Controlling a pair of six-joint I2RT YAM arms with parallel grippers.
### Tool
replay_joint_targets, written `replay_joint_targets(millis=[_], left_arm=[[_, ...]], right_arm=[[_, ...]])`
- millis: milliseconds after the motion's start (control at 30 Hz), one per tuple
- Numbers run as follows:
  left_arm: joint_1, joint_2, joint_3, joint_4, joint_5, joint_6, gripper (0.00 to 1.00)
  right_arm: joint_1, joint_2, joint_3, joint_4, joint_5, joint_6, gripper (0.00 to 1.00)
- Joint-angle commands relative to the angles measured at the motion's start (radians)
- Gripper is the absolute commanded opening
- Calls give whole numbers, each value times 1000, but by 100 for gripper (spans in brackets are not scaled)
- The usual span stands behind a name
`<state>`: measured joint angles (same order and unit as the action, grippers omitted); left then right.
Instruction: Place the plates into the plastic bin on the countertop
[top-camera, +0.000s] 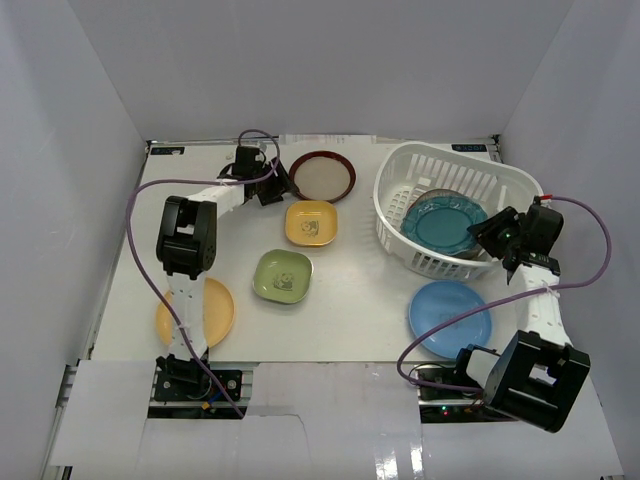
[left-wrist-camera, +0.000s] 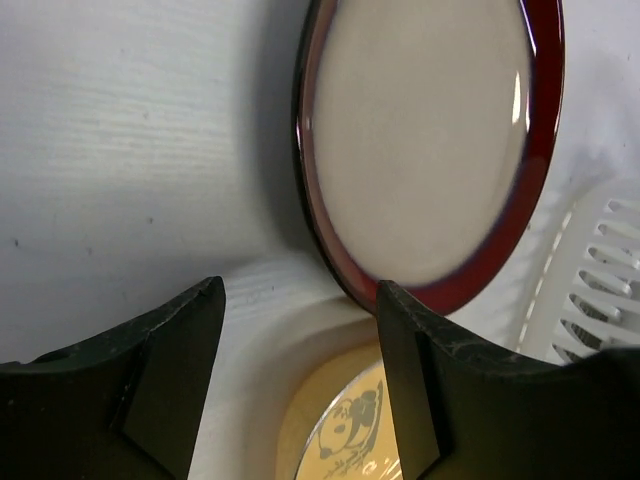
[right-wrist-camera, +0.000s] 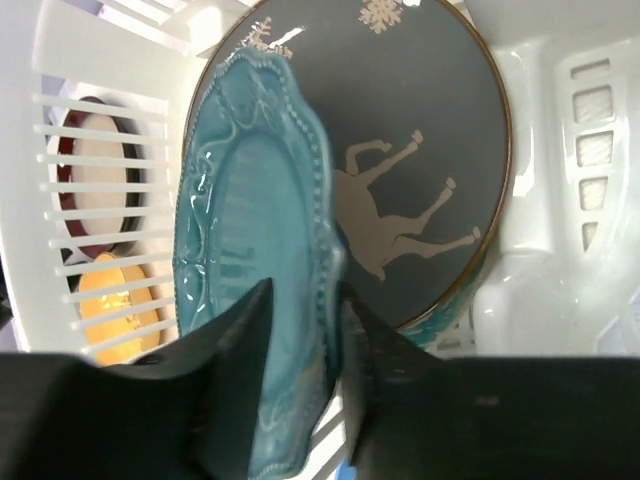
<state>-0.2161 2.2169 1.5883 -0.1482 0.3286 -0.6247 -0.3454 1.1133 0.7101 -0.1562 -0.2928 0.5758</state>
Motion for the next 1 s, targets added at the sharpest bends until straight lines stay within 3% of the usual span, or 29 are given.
replay_joint_targets(millis=[0,33,100,133,233,267,300,367,467,567,700,733,767,967], left_arm=[[-2,53,64,10,-49,11,72],[-2,67,76,13,-42,7,72],[-2,89,114,13,-36,5,71],[-2,105,121,15,-37,2,71],[-6,128,145,25,-48,2,67],[-8,133,150,30,-49,2,66],[-8,139,162,32,-49,3,64],[-19,161,177,32,-60,14,63],[-29,176,196,29,-88,40,59],[-31,188,206,27,-98,48,45],[-31,185,210,24,-123,57,19],[-31,181,203,19,-132,60,6],[-31,170,194,18,-144,62,0],[-25,-11,133,59,-171,72,0]], right_arm=[[8,-53,9,55,24,-27,40],[11,-59,5,43,29,-43,55],[16,-58,12,11,62,-68,67],[23,-58,28,-20,79,-94,80],[71,-52,83,-84,190,-160,97],[94,-47,104,-106,242,-183,92],[149,-37,127,-124,385,-203,90],[199,25,207,-201,530,-272,90],[287,109,276,-252,648,-354,90],[350,200,343,-319,756,-395,90],[404,230,368,-342,758,-399,90],[404,221,371,-341,752,-398,90],[405,212,373,-336,744,-395,90],[442,56,388,-217,520,-375,93]])
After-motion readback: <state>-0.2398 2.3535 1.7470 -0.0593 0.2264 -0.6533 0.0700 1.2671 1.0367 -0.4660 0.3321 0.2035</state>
